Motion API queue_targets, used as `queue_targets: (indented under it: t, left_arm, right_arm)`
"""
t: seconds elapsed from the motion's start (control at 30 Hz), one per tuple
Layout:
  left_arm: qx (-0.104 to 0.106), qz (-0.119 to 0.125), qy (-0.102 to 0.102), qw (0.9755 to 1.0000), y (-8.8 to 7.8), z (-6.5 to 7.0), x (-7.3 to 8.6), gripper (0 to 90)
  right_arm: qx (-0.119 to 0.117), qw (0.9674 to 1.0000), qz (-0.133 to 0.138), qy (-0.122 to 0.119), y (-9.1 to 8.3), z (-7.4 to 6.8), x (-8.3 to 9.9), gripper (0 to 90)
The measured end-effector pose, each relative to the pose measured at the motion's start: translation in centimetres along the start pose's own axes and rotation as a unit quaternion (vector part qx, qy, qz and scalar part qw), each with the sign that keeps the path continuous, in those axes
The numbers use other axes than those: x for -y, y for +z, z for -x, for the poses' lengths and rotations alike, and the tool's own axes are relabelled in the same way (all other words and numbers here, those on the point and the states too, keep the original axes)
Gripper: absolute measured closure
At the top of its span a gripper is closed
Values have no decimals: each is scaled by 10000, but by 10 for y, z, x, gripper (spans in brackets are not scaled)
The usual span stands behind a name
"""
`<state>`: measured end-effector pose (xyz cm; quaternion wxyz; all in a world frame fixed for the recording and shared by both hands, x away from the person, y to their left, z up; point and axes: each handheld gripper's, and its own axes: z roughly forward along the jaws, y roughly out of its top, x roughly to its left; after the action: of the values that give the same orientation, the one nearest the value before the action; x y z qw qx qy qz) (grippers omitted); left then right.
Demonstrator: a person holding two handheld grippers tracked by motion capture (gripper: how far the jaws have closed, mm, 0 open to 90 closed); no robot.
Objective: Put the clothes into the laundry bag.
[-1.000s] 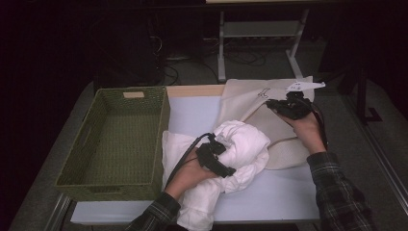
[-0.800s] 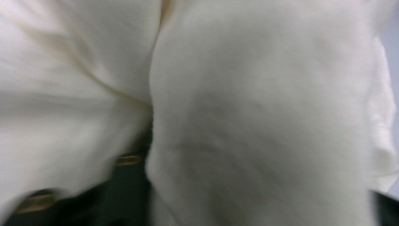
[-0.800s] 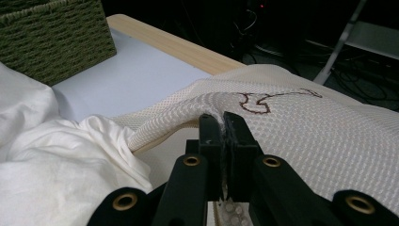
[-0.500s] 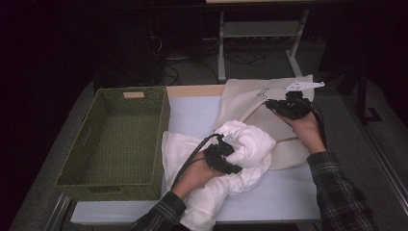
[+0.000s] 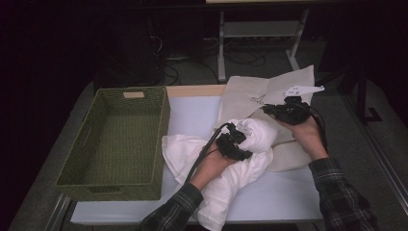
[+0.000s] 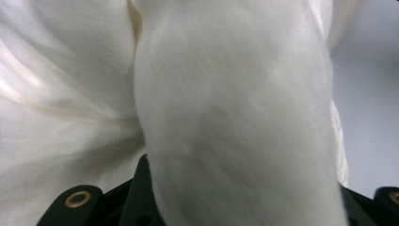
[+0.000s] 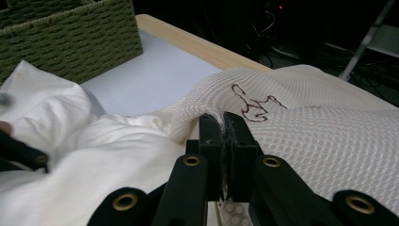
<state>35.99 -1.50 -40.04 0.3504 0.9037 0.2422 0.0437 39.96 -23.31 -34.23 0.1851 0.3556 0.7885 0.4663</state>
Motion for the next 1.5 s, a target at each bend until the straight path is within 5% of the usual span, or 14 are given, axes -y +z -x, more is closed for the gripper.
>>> queue_targets:
  t: [0.33, 0.57, 0.67, 0.8, 1.07, 1.23, 1.33, 1.5]
  left_arm:
    - [-701, 123, -390, 9967, 15, -17, -16, 654]
    - [-235, 68, -398, 9989, 16, -15, -10, 532]
    - [116, 123, -493, 9986, 6, -15, -8, 384]
    - [258, 278, -444, 9983, -15, -10, -4, 270]
    - [306, 469, -360, 9978, -60, -8, 8, 222]
    - [24, 639, -341, 9974, -90, -15, 12, 187]
    - [-210, 508, -385, 9977, -91, -27, 19, 152]
    - [-24, 7, -526, 9986, -68, -44, 41, 106]
  right_arm:
    - [-131, 9999, -95, -11, -3, -12, 8, 867]
    - [-173, 9998, -62, 25, -10, -12, 10, 867]
    - [-181, 9998, -30, 46, -11, -10, 10, 866]
    - [-168, 9998, -9, 78, -12, -9, 11, 866]
    - [-117, 9999, -11, 85, -13, -5, 12, 866]
    - [-86, 9999, -32, 66, -14, -6, 12, 866]
    - [-81, 9999, -36, 62, -14, -6, 12, 866]
    - [-91, 9999, -50, 58, -14, -7, 12, 866]
